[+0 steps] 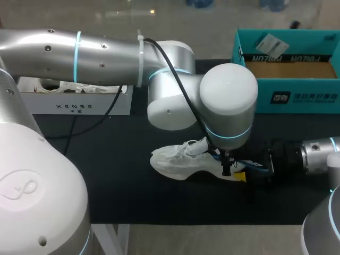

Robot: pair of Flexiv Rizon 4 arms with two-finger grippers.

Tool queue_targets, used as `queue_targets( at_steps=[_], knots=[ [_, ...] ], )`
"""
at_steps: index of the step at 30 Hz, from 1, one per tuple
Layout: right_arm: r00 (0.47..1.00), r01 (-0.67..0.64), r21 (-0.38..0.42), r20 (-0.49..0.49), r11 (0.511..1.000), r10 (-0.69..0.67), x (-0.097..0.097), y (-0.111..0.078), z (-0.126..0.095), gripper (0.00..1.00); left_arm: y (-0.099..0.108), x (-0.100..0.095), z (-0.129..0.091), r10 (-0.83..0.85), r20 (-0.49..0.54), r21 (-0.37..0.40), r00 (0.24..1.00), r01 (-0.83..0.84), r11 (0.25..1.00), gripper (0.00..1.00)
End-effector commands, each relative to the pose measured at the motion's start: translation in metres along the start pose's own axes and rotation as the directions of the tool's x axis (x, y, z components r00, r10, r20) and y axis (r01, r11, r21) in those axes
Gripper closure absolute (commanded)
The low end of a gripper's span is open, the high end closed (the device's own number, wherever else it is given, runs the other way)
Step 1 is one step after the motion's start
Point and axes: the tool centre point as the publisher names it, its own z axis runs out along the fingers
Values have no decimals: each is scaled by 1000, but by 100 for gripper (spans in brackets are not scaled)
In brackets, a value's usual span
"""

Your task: Take the shoe out of the shoebox, open the shoe tongue, remove and reinsert the insole, then place the shoe into the shoebox

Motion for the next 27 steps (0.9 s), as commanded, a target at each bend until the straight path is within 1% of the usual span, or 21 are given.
queue_targets(
  at_steps=[1,3,5,7,10,14,17,20,22,27],
  knots=[
    [1000,0,3,2,1000,0,1,-3,3,100,-7,-3,6,-12,-14,-15,1000,11,1000,100],
    [1000,0,3,2,1000,0,1,-3,3,100,-6,-4,-1,-27,-19,-14,999,26,1000,100],
    [1000,0,3,2,1000,0,1,-3,3,100,-5,-5,-13,-38,-25,-1,999,38,999,100],
    [1000,0,3,2,1000,0,1,-3,3,100,-4,-7,-29,-65,-46,8,997,66,998,100],
    [1000,0,3,2,1000,0,1,-3,3,100,-5,-13,-57,-96,-114,39,989,101,994,100],
    [1000,0,3,2,1000,0,1,-3,3,100,-7,-33,-97,-120,-263,109,957,153,982,100],
    [1000,0,3,2,1000,0,1,-3,3,100,-6,-49,-125,-121,-332,168,936,185,968,100],
    [1000,0,3,2,1000,0,1,-3,3,100,-3,-62,-152,-142,-345,217,928,226,950,100],
    [1000,0,3,2,1000,0,1,-3,3,100,0,-72,-165,-159,-369,239,916,259,936,100],
    [1000,0,3,2,1000,0,1,-3,3,100,10,-92,-186,-182,-415,298,891,323,899,100]
  ],
)
